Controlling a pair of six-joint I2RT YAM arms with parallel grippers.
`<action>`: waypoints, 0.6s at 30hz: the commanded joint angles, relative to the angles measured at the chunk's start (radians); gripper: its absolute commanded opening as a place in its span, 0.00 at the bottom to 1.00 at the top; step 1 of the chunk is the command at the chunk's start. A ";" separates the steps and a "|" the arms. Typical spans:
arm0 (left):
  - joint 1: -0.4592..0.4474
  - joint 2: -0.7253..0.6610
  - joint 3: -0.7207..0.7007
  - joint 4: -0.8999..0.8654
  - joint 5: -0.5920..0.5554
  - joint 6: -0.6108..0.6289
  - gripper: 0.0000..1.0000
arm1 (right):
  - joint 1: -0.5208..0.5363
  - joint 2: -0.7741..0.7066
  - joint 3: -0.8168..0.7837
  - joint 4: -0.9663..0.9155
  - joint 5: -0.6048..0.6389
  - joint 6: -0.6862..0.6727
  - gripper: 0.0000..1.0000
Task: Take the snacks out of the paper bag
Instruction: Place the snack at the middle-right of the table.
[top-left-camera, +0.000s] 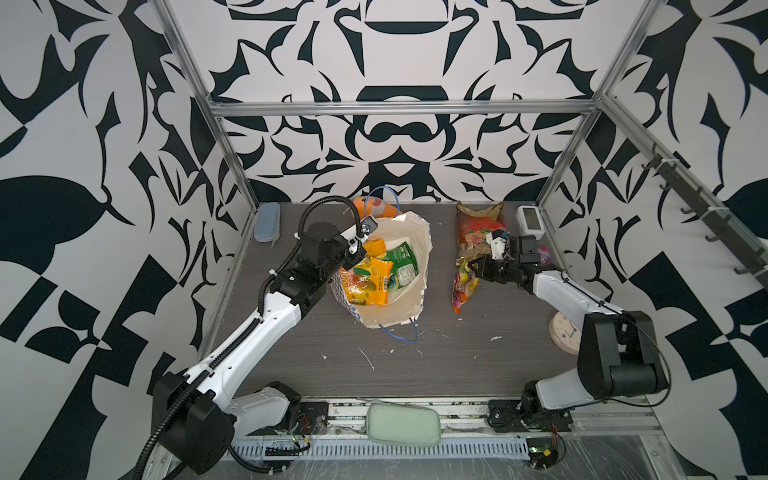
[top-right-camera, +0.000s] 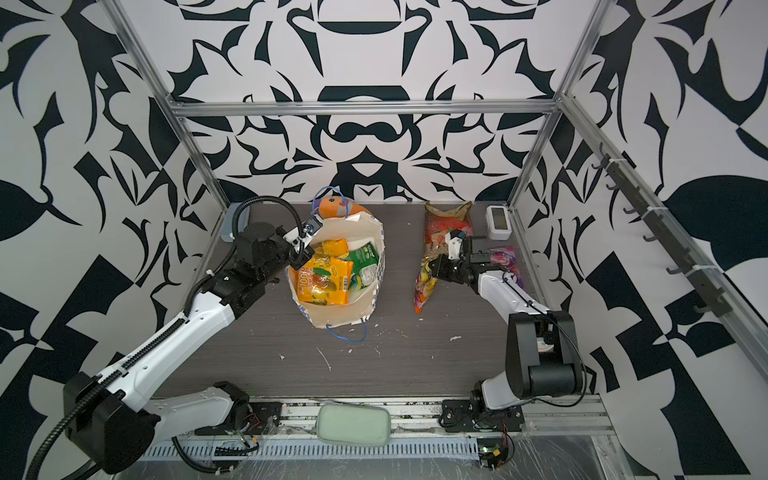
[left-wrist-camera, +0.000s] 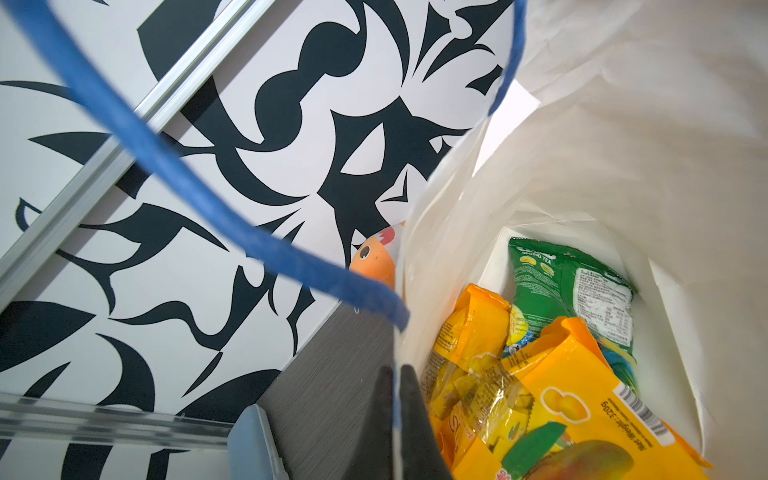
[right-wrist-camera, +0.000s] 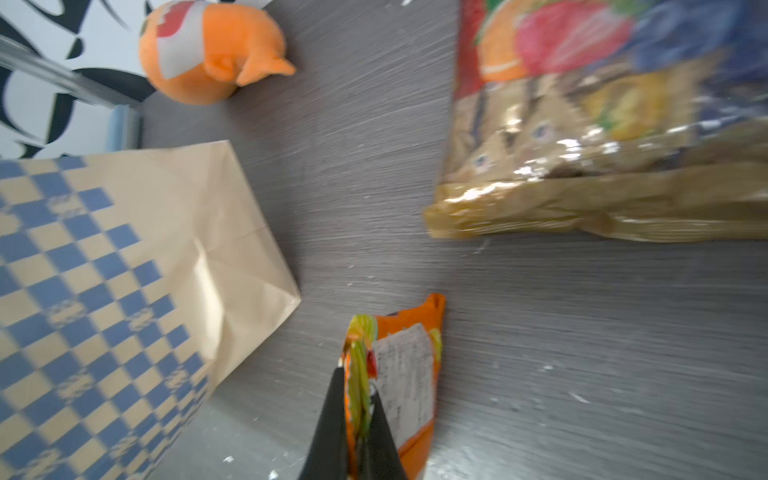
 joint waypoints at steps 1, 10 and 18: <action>-0.008 -0.036 0.009 0.072 0.017 0.018 0.00 | -0.007 -0.011 0.029 -0.062 0.126 -0.053 0.10; -0.008 -0.033 0.011 0.061 0.025 0.019 0.00 | -0.008 -0.037 0.094 -0.232 0.328 -0.100 0.35; -0.008 -0.022 0.011 0.065 0.028 0.013 0.00 | 0.001 -0.064 0.197 -0.358 0.460 -0.085 0.50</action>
